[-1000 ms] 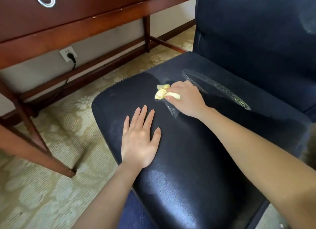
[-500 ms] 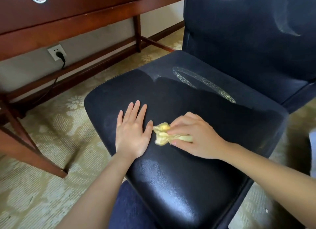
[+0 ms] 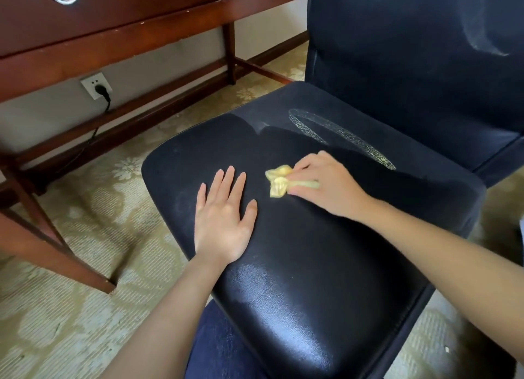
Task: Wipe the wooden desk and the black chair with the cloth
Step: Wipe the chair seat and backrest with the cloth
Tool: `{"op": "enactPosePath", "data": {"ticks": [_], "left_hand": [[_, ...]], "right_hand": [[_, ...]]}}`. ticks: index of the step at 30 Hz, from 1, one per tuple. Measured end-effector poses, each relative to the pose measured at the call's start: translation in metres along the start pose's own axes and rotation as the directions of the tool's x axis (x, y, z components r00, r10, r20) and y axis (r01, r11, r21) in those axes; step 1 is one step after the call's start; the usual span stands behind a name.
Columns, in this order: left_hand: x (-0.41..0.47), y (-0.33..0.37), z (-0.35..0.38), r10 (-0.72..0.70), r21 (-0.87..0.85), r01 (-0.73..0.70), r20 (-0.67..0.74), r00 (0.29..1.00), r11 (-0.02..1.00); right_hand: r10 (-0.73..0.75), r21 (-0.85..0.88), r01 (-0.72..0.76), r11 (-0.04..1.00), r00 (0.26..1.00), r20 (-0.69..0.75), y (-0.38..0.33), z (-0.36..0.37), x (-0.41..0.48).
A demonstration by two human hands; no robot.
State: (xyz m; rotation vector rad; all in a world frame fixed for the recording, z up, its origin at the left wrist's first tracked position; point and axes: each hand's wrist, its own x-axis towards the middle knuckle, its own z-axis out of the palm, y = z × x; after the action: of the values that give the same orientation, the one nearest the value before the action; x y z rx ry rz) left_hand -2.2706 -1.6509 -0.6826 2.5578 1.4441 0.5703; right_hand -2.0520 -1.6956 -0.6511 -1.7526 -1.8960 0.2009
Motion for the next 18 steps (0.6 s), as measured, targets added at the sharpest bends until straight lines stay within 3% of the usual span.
{"op": "enactPosePath", "data": {"ticks": [6, 11, 14, 18], "left_hand": [[0.000, 0.000, 0.000, -0.001, 0.000, 0.001, -0.005, 1.000, 1.000], [0.001, 0.001, -0.001, -0.005, 0.011, 0.005, -0.001, 1.000, 1.000], [0.001, 0.000, -0.001, -0.012, 0.005, 0.012, -0.001, 1.000, 1.000], [0.000, -0.001, 0.000, -0.008, 0.001, 0.008, 0.000, 1.000, 1.000]], "right_hand": [[0.281, -0.155, -0.304, 0.940, 0.947, -0.155, 0.027, 0.004, 0.061], [0.477, -0.152, -0.552, 0.820, 0.806, -0.350, 0.032, 0.014, 0.082], [0.440, -0.225, -0.521, 0.824, 0.837, -0.325, 0.028, 0.019, 0.079], [0.276, -0.165, -0.296, 0.941, 0.952, -0.133, 0.021, 0.006, 0.051]]}}
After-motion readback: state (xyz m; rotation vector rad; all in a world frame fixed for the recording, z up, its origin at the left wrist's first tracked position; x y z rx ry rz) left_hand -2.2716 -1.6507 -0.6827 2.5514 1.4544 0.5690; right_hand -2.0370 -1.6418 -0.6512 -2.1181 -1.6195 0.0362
